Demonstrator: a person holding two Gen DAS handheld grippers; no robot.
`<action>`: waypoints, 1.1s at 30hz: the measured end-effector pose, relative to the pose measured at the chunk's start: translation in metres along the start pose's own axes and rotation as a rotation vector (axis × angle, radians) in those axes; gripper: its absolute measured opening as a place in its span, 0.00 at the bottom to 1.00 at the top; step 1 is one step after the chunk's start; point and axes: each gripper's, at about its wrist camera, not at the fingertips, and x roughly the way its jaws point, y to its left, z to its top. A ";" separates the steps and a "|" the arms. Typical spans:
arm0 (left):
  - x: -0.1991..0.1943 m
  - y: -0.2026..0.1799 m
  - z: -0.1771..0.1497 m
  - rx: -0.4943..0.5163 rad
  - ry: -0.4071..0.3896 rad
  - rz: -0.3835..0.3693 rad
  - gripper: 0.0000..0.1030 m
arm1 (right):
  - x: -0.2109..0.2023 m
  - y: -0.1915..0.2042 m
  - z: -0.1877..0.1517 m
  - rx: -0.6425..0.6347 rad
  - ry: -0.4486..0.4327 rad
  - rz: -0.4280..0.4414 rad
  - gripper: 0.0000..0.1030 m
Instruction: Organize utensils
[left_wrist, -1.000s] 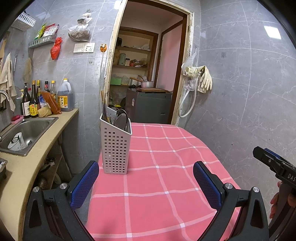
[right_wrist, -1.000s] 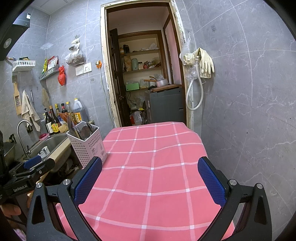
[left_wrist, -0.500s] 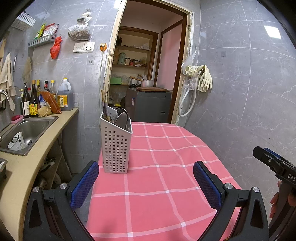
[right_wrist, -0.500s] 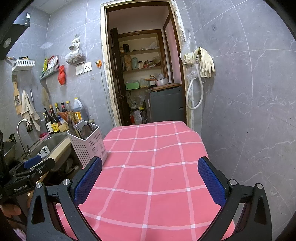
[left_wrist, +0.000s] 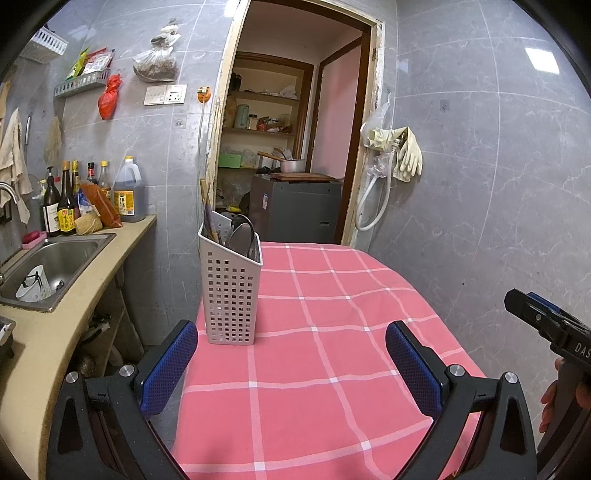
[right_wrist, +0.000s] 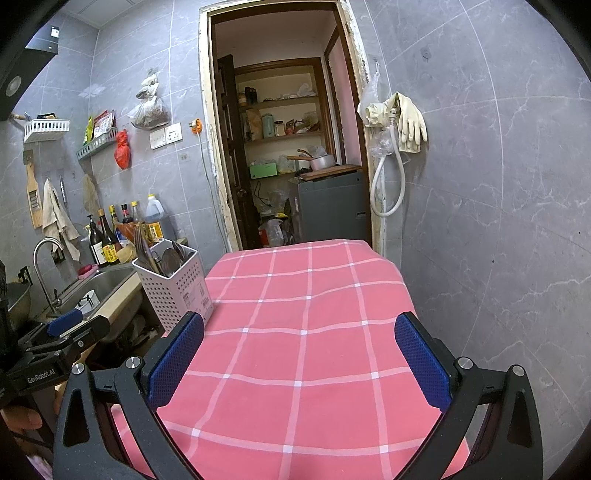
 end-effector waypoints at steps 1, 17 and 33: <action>0.000 0.000 0.000 0.001 0.000 0.000 1.00 | 0.000 -0.001 0.002 0.000 -0.001 0.000 0.99; -0.007 0.005 -0.001 0.029 0.046 0.046 0.99 | 0.001 0.001 -0.002 0.002 0.002 -0.001 0.99; 0.000 0.004 0.003 0.052 0.063 0.030 1.00 | 0.002 -0.010 -0.013 0.018 0.023 -0.002 0.99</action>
